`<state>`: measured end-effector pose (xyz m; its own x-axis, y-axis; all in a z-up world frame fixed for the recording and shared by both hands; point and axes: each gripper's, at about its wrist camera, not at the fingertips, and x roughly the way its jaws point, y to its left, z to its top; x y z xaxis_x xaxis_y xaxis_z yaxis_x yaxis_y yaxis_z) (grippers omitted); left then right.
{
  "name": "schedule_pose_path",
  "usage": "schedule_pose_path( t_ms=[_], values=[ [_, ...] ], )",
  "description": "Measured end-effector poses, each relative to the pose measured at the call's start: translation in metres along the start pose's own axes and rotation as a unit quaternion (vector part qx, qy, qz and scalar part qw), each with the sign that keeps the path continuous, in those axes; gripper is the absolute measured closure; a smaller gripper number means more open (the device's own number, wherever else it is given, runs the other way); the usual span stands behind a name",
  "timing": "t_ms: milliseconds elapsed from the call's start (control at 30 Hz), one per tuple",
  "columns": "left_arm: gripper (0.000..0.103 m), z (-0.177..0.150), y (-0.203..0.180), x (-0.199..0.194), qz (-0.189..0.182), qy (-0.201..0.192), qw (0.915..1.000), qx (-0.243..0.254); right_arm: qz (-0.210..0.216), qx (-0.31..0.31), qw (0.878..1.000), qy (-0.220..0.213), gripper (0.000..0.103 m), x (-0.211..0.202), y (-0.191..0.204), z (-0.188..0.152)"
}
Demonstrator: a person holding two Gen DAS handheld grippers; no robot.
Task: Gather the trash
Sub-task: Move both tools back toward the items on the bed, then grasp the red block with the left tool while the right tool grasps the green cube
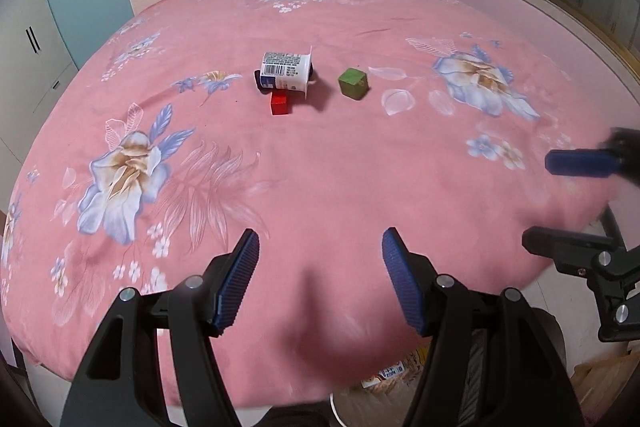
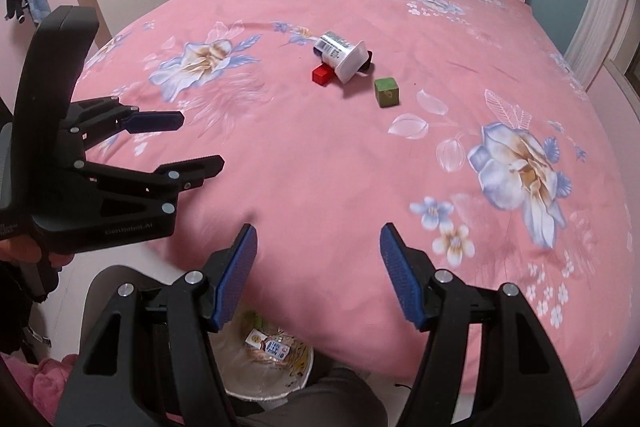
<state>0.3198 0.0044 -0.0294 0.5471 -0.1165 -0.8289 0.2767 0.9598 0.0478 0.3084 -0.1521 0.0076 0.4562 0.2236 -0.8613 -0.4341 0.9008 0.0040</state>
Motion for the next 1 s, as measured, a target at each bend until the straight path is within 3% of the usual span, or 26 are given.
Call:
schedule_pose_path(
  t_ms=[500,800,900,1000],
  values=[
    [0.037,0.067,0.034,0.106,-0.008,0.032,0.999,-0.031,0.014,0.043,0.998,0.032,0.039,0.109,-0.06,0.07],
    [0.037,0.106,0.052,0.163,-0.025,0.03,0.9978,-0.053,-0.004,0.052,0.998,0.036,0.039,0.174,-0.092,0.11],
    [0.046,0.113,0.055,0.18,-0.031,0.037,0.9967,-0.064,-0.013,0.037,0.999,0.03,0.039,0.19,-0.093,0.12],
    [0.048,0.119,0.059,0.19,-0.041,0.034,0.9955,-0.079,-0.007,0.032,0.999,0.024,0.039,0.202,-0.094,0.132]
  ],
)
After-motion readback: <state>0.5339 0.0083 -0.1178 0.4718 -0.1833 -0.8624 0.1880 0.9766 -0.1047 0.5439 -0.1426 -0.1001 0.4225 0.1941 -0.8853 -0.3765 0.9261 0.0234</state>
